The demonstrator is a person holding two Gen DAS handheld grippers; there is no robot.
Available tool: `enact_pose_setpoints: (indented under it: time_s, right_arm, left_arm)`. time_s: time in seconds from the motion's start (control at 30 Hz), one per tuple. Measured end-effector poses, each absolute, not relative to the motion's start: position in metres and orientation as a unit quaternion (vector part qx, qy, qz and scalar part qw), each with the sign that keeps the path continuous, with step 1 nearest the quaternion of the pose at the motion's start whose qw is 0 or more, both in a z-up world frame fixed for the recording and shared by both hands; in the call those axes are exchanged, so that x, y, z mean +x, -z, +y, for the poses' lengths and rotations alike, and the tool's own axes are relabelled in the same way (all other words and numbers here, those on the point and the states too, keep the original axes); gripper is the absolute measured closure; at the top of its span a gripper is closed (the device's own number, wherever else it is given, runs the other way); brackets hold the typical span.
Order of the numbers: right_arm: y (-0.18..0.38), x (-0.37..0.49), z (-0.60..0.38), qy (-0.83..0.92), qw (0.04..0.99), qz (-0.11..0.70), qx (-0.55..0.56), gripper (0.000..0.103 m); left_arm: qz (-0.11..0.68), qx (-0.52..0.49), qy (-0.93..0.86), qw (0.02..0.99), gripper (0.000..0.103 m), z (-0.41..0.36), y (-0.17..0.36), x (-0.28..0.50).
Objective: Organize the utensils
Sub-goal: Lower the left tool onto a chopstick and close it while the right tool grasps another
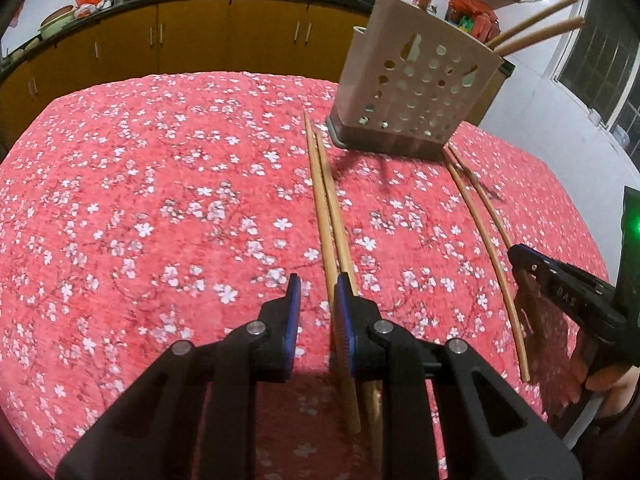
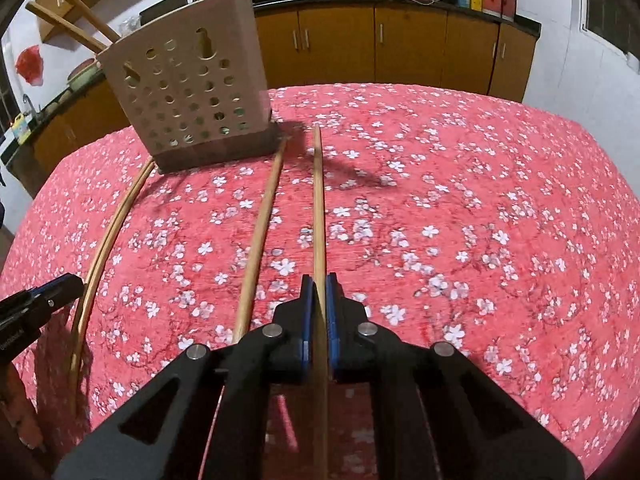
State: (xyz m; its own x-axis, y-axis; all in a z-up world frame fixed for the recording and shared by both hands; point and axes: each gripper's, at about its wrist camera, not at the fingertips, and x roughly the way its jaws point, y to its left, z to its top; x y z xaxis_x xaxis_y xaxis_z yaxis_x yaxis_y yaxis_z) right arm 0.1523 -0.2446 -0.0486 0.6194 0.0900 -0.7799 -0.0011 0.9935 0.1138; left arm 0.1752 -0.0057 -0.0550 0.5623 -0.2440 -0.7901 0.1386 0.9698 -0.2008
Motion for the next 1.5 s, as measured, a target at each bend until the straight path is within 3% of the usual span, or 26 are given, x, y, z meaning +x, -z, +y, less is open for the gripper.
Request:
enact_pose_setpoints:
  time_s: [0.43, 0.57, 0.93, 1.5]
  right_arm:
    - [0.045, 0.141, -0.246, -0.038, 0.897, 0.435, 0.061, 0.095]
    - [0.043, 0.139, -0.246, -0.039, 0.899, 0.433, 0.053, 0.095]
    - [0.045, 0.157, -0.256, -0.024, 0.904, 0.425, 0.05, 0.095]
    - [0.046, 0.157, -0.257, -0.027, 0.903, 0.425, 0.06, 0.094]
  left_arm:
    - [0.438, 0.005, 0.087, 0.895, 0.086, -0.025, 0.065, 0.176]
    - [0.431, 0.025, 0.073, 0.899, 0.095, -0.026, 0.066, 0.176]
    - [0.436, -0.033, 0.035, 0.899, 0.095, 0.031, 0.062, 0.195]
    - [0.431, -0.061, 0.043, 0.899, 0.093, 0.035, 0.062, 0.189]
